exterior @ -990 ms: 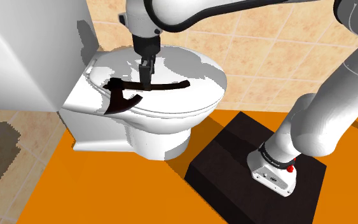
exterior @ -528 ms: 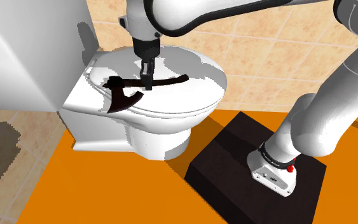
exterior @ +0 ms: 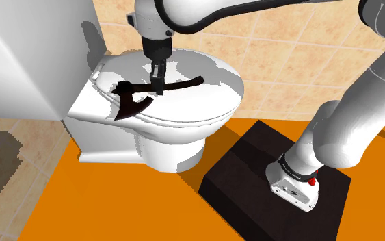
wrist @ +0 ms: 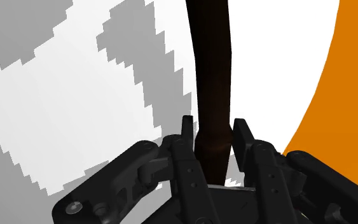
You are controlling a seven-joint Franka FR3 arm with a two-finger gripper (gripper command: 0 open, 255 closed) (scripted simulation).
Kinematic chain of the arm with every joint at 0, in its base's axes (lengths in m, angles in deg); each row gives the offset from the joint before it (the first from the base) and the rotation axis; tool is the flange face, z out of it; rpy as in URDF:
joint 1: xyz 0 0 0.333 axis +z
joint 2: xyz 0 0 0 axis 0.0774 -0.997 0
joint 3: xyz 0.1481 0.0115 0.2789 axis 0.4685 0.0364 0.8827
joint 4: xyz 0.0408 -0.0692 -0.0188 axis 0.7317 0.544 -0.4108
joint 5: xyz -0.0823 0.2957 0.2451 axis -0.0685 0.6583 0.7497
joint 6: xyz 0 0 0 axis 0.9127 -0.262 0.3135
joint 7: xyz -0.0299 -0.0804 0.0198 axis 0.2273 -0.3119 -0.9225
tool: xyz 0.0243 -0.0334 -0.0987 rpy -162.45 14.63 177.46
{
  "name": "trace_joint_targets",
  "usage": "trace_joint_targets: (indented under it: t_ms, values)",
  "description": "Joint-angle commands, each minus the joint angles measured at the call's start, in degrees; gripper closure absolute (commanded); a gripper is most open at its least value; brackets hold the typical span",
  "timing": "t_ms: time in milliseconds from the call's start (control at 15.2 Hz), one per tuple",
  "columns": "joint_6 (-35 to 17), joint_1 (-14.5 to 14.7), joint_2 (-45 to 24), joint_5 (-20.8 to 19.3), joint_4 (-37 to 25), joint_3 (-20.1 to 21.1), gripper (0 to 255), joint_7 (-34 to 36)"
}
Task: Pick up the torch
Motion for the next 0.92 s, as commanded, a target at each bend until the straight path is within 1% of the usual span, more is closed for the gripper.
trace_joint_targets:
  t_ms: [0, 726, 858]
  values:
    - [1.45, -0.08, 0.08, 0.04, -1.34, -0.08, 255, -0.20]
    - [10.00, -0.02, -0.25, -0.04, -10.21, -0.02, 255, -0.28]
    - [10.12, -0.02, -0.26, -0.04, -10.34, -0.02, 255, -0.28]
